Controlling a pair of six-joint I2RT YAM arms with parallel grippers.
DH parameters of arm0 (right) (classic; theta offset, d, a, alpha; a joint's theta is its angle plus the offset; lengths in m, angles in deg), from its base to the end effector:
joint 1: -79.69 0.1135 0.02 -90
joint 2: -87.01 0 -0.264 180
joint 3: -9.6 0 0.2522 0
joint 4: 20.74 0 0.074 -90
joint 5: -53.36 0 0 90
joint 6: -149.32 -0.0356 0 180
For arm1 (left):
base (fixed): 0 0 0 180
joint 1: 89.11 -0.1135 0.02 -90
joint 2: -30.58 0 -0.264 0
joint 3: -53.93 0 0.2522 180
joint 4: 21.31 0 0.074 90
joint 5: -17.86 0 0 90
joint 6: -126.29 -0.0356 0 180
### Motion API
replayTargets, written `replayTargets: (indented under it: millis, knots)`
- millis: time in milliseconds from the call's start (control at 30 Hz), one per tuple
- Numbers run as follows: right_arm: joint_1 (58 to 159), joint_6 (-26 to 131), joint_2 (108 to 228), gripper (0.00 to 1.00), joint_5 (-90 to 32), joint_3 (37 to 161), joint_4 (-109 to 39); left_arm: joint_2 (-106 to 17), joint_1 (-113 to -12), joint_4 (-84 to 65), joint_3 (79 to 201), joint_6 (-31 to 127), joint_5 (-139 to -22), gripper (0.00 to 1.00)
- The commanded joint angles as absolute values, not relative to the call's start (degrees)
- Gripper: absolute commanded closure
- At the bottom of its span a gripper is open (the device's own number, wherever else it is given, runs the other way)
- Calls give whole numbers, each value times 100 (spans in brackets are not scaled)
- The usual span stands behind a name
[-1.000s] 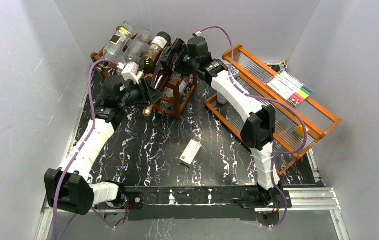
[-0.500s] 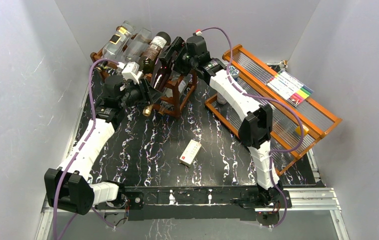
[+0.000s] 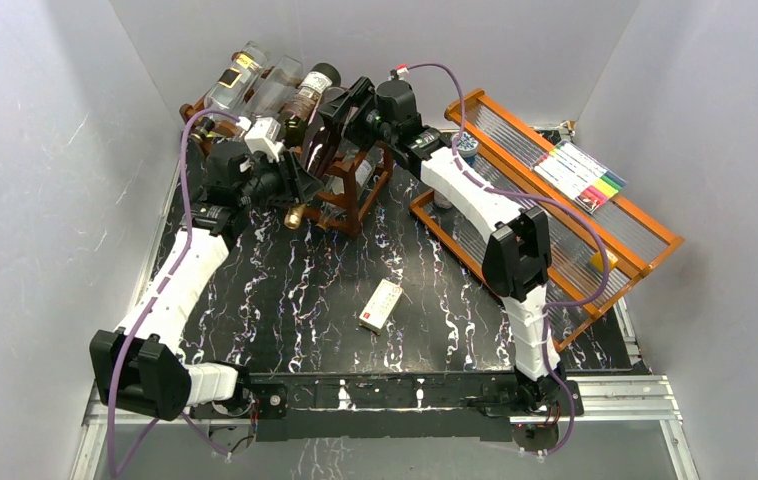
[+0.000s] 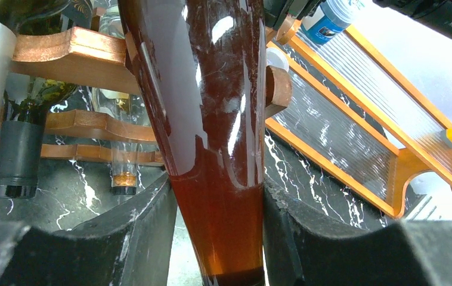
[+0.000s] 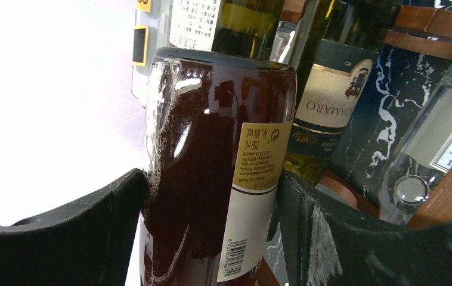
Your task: Take the wine bottle off the wine rack
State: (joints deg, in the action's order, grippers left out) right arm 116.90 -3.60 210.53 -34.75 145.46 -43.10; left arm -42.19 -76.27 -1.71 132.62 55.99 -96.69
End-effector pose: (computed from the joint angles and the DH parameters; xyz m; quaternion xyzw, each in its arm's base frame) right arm 0.4135 0.3154 0.3684 0.1601 0.7492 0.5008 0.4028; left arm 0.2853 -0.0802 0.3665 0.0852 0.7748 -0.3296 0.5327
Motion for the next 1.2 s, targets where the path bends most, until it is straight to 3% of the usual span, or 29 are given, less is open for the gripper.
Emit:
replayTargets:
  millis: [0, 267, 667, 1167]
  knots:
    - [11846, -539, 20725, 39, -3025, 14247, -2872, -3902, -7606, -800, 14038, 5670, -10264, 100]
    - [11852, -686, 20237, 42, -3024, 14021, -2120, -3946, -7572, -549, 14746, 5905, -10606, 100]
    - [11856, -754, 19008, 42, -3159, 12640, -1811, -3898, -7313, -300, 15244, 6397, -11086, 100]
    - [12016, -841, 16991, 41, -3540, 10374, -2126, -3415, -6506, -175, 14678, 7043, -11174, 100]
